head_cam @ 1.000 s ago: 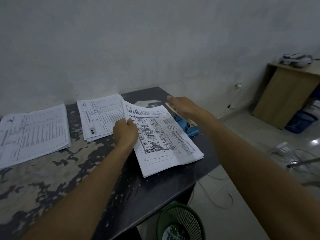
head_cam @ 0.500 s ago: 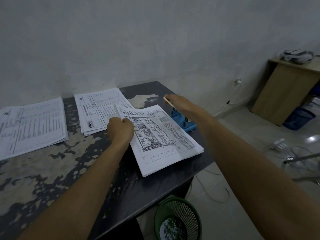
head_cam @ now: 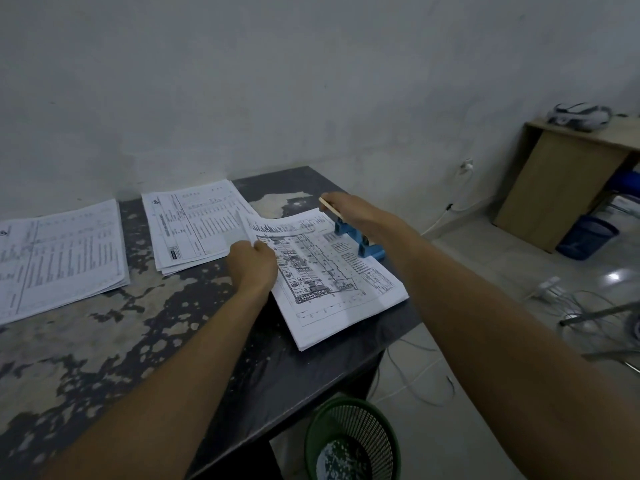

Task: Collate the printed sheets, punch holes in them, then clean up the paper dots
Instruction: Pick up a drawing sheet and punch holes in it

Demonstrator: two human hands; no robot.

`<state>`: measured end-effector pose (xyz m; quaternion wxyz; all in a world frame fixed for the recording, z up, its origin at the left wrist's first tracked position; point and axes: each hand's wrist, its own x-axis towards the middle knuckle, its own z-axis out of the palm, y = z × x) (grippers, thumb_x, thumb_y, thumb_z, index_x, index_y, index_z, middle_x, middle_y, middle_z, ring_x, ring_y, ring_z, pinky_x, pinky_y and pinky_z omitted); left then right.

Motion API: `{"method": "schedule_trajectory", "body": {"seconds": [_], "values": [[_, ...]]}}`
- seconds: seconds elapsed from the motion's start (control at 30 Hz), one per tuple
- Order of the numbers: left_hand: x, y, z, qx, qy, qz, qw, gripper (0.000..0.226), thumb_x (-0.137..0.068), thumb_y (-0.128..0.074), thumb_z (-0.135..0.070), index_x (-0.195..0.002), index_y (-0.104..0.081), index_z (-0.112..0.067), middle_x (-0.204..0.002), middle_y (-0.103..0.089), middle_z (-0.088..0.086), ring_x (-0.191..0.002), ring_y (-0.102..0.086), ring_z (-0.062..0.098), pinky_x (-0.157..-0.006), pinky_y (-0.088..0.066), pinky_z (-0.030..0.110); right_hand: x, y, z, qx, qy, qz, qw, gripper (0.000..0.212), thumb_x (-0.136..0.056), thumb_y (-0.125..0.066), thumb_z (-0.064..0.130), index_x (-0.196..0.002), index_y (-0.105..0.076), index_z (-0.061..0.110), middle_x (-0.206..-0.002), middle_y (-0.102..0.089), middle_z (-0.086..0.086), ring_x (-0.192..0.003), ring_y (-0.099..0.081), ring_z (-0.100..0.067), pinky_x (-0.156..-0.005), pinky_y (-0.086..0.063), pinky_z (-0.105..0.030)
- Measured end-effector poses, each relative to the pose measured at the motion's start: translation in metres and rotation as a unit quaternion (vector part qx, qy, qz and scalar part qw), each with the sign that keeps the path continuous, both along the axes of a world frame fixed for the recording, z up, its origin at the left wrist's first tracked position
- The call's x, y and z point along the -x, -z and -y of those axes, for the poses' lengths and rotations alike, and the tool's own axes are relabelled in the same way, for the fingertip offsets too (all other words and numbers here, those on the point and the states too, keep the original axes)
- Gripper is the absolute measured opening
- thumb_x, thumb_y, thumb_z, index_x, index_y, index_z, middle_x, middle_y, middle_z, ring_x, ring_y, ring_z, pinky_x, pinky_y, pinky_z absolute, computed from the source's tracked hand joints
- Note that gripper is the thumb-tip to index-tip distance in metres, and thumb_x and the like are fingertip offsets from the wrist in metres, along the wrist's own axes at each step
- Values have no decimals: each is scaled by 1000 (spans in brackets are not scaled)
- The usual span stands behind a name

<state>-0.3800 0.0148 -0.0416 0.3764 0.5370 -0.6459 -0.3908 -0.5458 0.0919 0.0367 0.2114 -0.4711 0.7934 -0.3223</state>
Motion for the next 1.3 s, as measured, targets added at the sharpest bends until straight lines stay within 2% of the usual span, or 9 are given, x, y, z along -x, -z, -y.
{"method": "schedule_trajectory", "body": {"seconds": [0.13, 0.27, 0.53, 0.67, 0.73, 0.77, 0.87, 1.1, 1.3], "values": [[1, 11, -2, 4, 6, -15, 1000, 33, -100, -41, -12, -70, -49, -5, -67, -50, 3, -65, -51, 20, -54, -35, 27, 2, 2, 2, -9, 2, -8, 1000, 43, -105, -29, 30, -106, -59, -1, -71, -52, 2, -63, -42, -13, -63, -35, -29], [1, 14, -1, 12, 12, -17, 1000, 31, -102, -40, -14, -78, -55, -1, -77, -57, 9, -72, -55, 23, -63, -40, 30, 3, 6, 3, -18, -8, -15, 1000, 38, -105, -26, 33, -83, -54, 22, -70, -59, 1, -64, -51, -14, -62, -38, -29], [0, 19, -2, 15, 11, -27, 999, 31, -102, -40, -15, -76, -53, -3, -71, -52, 3, -64, -50, 17, -49, -31, 25, -2, 9, 2, -22, -1, -19, 1000, 38, -104, -22, 30, -71, -38, 24, -65, -53, 1, -62, -47, -16, -57, -34, -28], [0, 20, 1, 14, 14, -29, 999, 32, -100, -40, -15, -86, -61, 5, -81, -61, 12, -71, -57, 25, -59, -42, 29, -4, 19, 10, -36, 3, -94, 995, 36, -106, -22, 23, -73, -34, 28, -95, -51, -8, -85, -46, -23, -72, -33, -32], [0, 20, 1, 17, 14, -31, 999, 33, -100, -41, -16, -89, -62, 6, -84, -63, 15, -72, -58, 26, -62, -45, 33, -4, 25, 14, -55, 21, -104, 993, 31, -106, -21, 25, -87, -46, 25, -113, -53, -14, -99, -46, -26, -84, -37, -38], [0, 21, 1, 18, 14, -32, 999, 33, -100, -41, -15, -89, -63, 7, -84, -63, 15, -71, -57, 25, -62, -45, 33, -5, 26, 14, -72, 22, -116, 990, 34, -105, -20, 30, -105, -52, 18, -125, -52, -16, -110, -47, -29, -95, -39, -44], [0, 21, 1, 24, 14, -26, 999, 34, -100, -41, -16, -89, -63, 8, -84, -63, 16, -71, -57, 25, -61, -43, 31, -3, 32, 13, -100, 22, -175, 979, 51, -101, -17, 41, -136, -45, 15, -143, -45, -14, -132, -39, -34, -110, -28, -59], [1, 23, 1, 33, 18, -33, 999, 35, -101, -40, -15, -92, -63, 9, -83, -63, 17, -69, -55, 24, -58, -42, 32, -4, 38, 12, -82, 38, -197, 976, 53, -102, -16, 44, -139, -44, 18, -146, -44, -15, -135, -37, -32, -112, -25, -60], [1, 24, 2, 47, 21, -27, 998, 33, -101, -40, -15, -78, -56, 1, -74, -55, 10, -67, -51, 22, -53, -34, 30, -4, 40, 13, -85, 35, -222, 971, 52, -101, -15, 41, -138, -44, 18, -145, -45, -14, -136, -36, -31, -112, -24, -62]]}}
